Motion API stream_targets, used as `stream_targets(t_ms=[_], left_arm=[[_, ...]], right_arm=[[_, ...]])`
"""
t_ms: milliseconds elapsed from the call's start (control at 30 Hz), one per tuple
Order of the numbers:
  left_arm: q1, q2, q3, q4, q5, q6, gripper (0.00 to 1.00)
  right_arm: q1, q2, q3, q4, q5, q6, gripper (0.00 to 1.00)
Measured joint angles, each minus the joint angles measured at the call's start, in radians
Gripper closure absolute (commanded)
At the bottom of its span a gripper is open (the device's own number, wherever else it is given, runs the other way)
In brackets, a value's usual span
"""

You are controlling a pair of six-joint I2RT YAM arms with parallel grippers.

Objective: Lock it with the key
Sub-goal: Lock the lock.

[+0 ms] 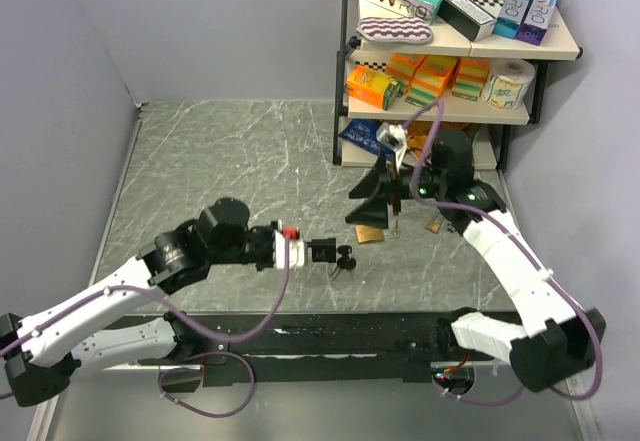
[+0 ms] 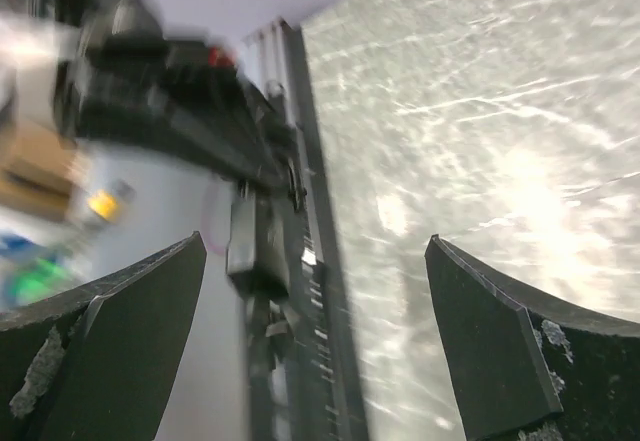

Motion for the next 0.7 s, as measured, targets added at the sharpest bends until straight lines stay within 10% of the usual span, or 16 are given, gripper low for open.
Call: stream_targets(t_ms=[333, 700], left_arm=[[0.245, 0.178, 0.179, -0.067, 0.316, -0.377, 0.99], [0.261, 0.226, 0.214, -0.108, 0.54, -0.496, 0.99]], right_arm=[[0.045, -0.174, -0.103, -0.161, -0.031, -0.389, 0.01], [0.224, -0.171, -0.112, -0.249, 0.059, -0.594, 0.05]])
